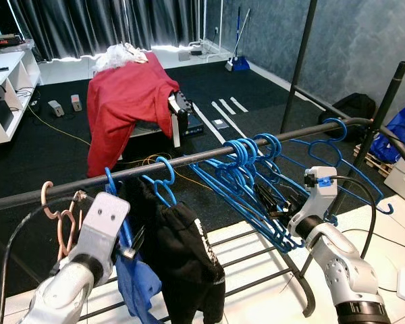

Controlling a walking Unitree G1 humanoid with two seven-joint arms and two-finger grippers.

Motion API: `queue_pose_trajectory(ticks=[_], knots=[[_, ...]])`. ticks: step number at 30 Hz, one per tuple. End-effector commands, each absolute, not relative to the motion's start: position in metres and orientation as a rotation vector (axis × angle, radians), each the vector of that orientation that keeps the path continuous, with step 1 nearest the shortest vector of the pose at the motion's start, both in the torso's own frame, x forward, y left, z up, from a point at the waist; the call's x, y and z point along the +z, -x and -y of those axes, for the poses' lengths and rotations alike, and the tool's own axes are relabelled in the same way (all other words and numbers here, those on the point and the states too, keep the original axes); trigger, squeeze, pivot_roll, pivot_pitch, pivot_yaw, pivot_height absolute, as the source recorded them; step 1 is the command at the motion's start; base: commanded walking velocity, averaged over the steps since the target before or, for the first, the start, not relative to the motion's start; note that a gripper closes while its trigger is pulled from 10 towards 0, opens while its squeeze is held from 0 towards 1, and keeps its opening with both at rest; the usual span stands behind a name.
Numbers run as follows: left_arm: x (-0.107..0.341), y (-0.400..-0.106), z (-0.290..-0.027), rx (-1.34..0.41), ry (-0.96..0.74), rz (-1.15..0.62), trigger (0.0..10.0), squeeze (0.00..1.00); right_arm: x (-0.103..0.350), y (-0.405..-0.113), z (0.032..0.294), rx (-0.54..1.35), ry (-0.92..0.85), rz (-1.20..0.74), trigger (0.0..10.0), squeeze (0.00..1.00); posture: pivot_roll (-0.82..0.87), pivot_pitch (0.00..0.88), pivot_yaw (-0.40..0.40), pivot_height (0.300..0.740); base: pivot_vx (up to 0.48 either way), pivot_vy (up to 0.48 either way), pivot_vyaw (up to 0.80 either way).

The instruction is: Hang hanger

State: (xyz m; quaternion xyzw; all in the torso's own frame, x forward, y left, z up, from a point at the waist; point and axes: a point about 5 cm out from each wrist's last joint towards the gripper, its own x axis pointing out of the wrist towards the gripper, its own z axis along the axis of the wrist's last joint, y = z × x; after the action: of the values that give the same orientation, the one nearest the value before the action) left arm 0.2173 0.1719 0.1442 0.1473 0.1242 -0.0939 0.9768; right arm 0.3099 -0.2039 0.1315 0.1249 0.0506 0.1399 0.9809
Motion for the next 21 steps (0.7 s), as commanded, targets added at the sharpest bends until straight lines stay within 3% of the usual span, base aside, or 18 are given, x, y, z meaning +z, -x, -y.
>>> queue_pose_trajectory(ticks=[1,3,4,5,21], knots=[[0.143,-0.216,-0.173,-0.164,-0.318,-0.267,10.0,0.00,0.130,-0.310,0.204,0.282,-0.265,-0.107,10.0,0.00,-0.05,0.003,0.006,0.740,0.000,0.000,0.00],[0.143,-0.219,-0.180,-0.068,-0.338,-0.243,10.0,0.00,0.130,-0.310,0.204,0.283,-0.264,-0.108,10.0,0.00,-0.04,0.000,0.006,0.740,0.000,0.000,0.00],[0.141,-0.219,-0.182,-0.040,-0.350,-0.236,5.9,0.00,0.130,-0.310,0.204,0.284,-0.264,-0.109,10.0,0.00,-0.04,0.000,0.006,0.740,0.000,0.000,0.00],[0.140,-0.219,-0.183,-0.021,-0.356,-0.236,0.0,0.00,0.130,-0.309,0.204,0.284,-0.264,-0.109,10.0,0.00,-0.04,0.000,0.007,0.740,0.000,0.000,0.00],[0.139,-0.224,-0.193,0.062,-0.370,-0.255,0.0,0.00,0.131,-0.310,0.204,0.279,-0.263,-0.108,10.0,0.00,-0.05,0.007,0.003,0.740,0.000,0.000,0.00]])
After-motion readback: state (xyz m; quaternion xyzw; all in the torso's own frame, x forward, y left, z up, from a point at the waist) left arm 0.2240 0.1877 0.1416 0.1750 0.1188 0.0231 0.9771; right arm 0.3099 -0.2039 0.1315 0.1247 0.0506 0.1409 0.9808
